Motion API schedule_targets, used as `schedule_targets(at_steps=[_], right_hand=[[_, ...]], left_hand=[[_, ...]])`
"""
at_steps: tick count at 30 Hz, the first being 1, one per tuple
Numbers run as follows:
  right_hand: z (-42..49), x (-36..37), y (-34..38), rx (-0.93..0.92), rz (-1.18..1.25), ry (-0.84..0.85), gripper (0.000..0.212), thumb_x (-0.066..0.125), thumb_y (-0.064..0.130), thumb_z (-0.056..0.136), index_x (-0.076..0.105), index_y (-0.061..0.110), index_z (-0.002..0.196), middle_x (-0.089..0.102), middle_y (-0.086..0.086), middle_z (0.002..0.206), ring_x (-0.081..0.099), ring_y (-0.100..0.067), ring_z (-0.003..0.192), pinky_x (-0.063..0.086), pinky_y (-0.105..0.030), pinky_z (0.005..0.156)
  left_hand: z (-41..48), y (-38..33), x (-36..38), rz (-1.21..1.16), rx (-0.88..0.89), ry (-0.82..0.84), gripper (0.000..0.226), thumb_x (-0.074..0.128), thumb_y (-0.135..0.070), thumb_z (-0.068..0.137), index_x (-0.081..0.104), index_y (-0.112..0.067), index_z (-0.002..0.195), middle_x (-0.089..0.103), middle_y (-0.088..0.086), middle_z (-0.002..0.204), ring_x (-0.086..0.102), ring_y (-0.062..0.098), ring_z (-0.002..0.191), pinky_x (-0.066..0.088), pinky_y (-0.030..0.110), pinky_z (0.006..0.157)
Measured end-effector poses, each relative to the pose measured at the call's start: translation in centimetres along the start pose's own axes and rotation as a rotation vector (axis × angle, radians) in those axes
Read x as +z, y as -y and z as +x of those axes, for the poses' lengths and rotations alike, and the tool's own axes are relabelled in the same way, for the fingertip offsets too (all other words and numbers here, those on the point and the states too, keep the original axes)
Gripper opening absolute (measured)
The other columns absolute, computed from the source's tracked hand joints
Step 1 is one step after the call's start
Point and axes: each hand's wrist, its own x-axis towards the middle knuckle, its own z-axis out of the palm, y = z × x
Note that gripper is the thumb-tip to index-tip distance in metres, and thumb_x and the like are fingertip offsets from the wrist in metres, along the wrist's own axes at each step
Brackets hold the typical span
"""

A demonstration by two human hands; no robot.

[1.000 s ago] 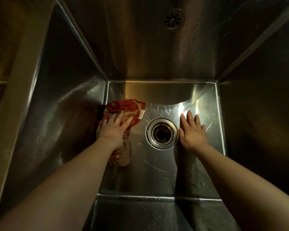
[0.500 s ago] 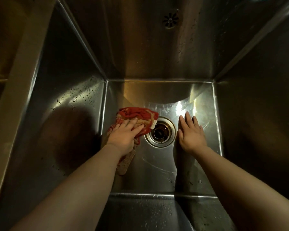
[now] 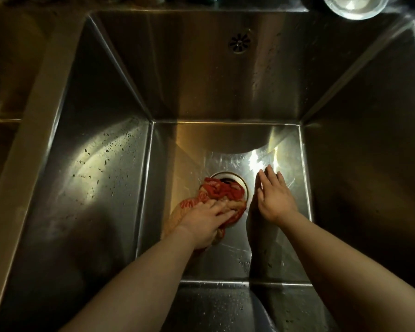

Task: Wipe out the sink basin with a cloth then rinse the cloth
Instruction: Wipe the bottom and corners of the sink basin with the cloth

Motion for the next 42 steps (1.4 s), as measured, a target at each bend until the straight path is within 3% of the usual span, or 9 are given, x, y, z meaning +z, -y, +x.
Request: schedule_targets(at_steps=[8, 15, 18, 21, 24, 27, 31, 36, 42], right_hand=[[-0.3, -0.3, -0.9, 0.024, -0.010, 0.003, 0.055, 0.028, 0.031, 0.100, 0.010, 0.018, 0.150, -0.001, -0.004, 0.159, 0.000, -0.030, 0.145, 0.014, -0.042, 0.116], [0.0, -0.7, -1.1, 0.019, 0.040, -0.015, 0.057, 0.030, 0.031, 0.099, 0.009, 0.021, 0.151, -0.003, -0.001, 0.160, -0.002, -0.027, 0.146, 0.012, -0.041, 0.116], [-0.1, -1.3, -1.9, 0.039, 0.035, -0.024, 0.056, 0.029, 0.031, 0.100, 0.009, 0.020, 0.151, -0.004, -0.001, 0.159, -0.002, -0.026, 0.146, 0.013, -0.042, 0.116], [-0.4, -1.7, -2.7, 0.032, -0.001, -0.019, 0.057, 0.030, 0.027, 0.099, 0.007, 0.020, 0.151, -0.005, -0.001, 0.159, -0.002, -0.027, 0.146, 0.013, -0.041, 0.116], [-0.5, -1.9, -2.5, 0.002, 0.010, -0.015, 0.058, 0.032, 0.027, 0.099, 0.008, 0.018, 0.151, -0.003, -0.002, 0.160, 0.000, -0.027, 0.146, 0.014, -0.041, 0.116], [-0.5, -1.8, -0.4, -0.072, 0.107, -0.089, 0.056, 0.033, 0.028, 0.098, 0.016, 0.017, 0.150, 0.006, -0.005, 0.159, 0.007, -0.026, 0.145, 0.015, -0.040, 0.116], [-0.7, -0.5, 3.5, -0.224, 0.122, -0.115, 0.061, 0.031, 0.050, 0.094, 0.019, 0.026, 0.148, 0.010, -0.001, 0.159, 0.005, -0.029, 0.145, 0.011, -0.048, 0.115], [-0.7, 2.7, 5.8, -0.256, -0.095, 0.111, 0.094, 0.012, 0.090, 0.067, -0.001, 0.041, 0.146, -0.024, -0.003, 0.155, -0.032, -0.036, 0.136, -0.016, -0.065, 0.102], [-0.5, 3.3, 5.8, -0.293, -0.292, 0.202, 0.093, 0.026, 0.092, 0.063, 0.009, 0.049, 0.143, -0.021, -0.009, 0.156, -0.029, -0.039, 0.137, -0.015, -0.071, 0.098]], left_hand=[[0.9, -0.5, -0.4, -0.034, 0.044, -0.005, 0.069, 0.043, -0.016, 0.095, 0.006, -0.034, 0.150, -0.006, -0.003, 0.160, 0.002, 0.022, 0.147, 0.009, 0.039, 0.118], [4.1, -3.2, -2.0, -0.235, -0.079, -0.281, 0.067, 0.039, -0.014, 0.095, 0.008, -0.034, 0.150, -0.005, -0.004, 0.160, 0.000, 0.019, 0.146, 0.007, 0.040, 0.117], [4.9, -3.5, -1.7, -0.211, -0.076, -0.186, 0.073, 0.043, -0.014, 0.094, 0.002, -0.033, 0.151, -0.011, -0.001, 0.160, -0.005, 0.020, 0.147, 0.005, 0.040, 0.118], [5.1, -2.3, -1.4, -0.127, -0.020, -0.039, 0.075, 0.046, -0.026, 0.095, -0.005, -0.032, 0.150, -0.015, 0.002, 0.159, -0.008, 0.021, 0.147, 0.003, 0.041, 0.120], [4.3, -0.6, -1.2, -0.070, 0.036, -0.110, 0.068, 0.037, -0.049, 0.095, -0.004, -0.038, 0.149, -0.013, -0.001, 0.159, -0.006, 0.018, 0.147, -0.003, 0.046, 0.119], [2.7, 1.4, -0.6, -0.029, 0.004, -0.212, 0.063, 0.027, -0.054, 0.095, -0.004, -0.040, 0.148, -0.011, -0.005, 0.160, -0.008, 0.016, 0.146, -0.009, 0.043, 0.116], [1.0, 2.7, 0.1, -0.062, -0.153, -0.253, 0.063, 0.019, -0.058, 0.094, -0.009, -0.038, 0.148, -0.015, -0.006, 0.159, -0.012, 0.015, 0.146, -0.006, 0.043, 0.116], [-0.1, 3.9, 0.7, -0.106, -0.279, -0.228, 0.062, 0.019, -0.054, 0.096, -0.007, -0.034, 0.149, -0.013, -0.006, 0.159, -0.012, 0.014, 0.146, -0.007, 0.043, 0.116], [-1.2, 4.7, 1.3, -0.102, -0.334, -0.193, 0.060, 0.017, -0.052, 0.097, -0.006, -0.033, 0.149, -0.011, -0.005, 0.159, -0.011, 0.014, 0.146, -0.008, 0.044, 0.115]])
